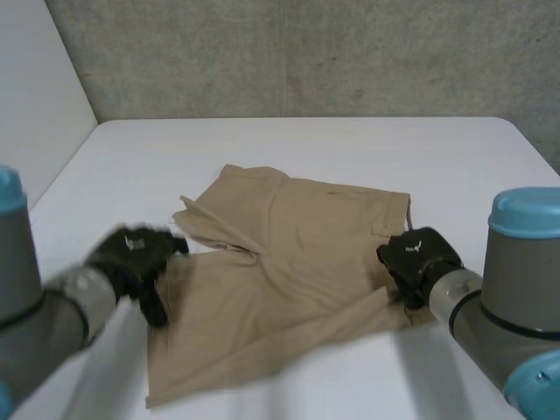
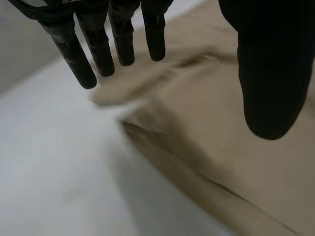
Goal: Fold the shorts.
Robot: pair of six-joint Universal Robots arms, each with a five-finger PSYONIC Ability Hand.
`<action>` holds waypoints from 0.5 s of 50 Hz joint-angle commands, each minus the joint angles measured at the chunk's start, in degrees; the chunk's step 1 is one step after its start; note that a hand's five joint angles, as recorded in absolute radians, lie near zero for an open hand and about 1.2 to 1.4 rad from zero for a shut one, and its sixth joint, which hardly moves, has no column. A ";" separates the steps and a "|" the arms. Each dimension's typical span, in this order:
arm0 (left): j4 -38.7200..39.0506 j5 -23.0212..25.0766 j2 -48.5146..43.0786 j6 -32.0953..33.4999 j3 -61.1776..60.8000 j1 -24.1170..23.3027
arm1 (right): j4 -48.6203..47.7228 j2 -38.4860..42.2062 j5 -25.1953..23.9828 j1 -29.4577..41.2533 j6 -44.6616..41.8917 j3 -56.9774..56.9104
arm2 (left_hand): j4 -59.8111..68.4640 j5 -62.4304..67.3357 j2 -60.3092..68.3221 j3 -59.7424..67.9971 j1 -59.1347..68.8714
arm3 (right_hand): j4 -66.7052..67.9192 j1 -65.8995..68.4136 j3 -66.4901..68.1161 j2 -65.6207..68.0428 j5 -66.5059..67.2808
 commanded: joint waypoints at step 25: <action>18.41 -2.03 -9.57 1.25 9.47 -5.21 | -0.36 4.25 0.82 0.12 1.54 -10.54 | 60.62 60.98 60.35 59.99 60.68 | 11.64 24.00 11.15 12.16 14.25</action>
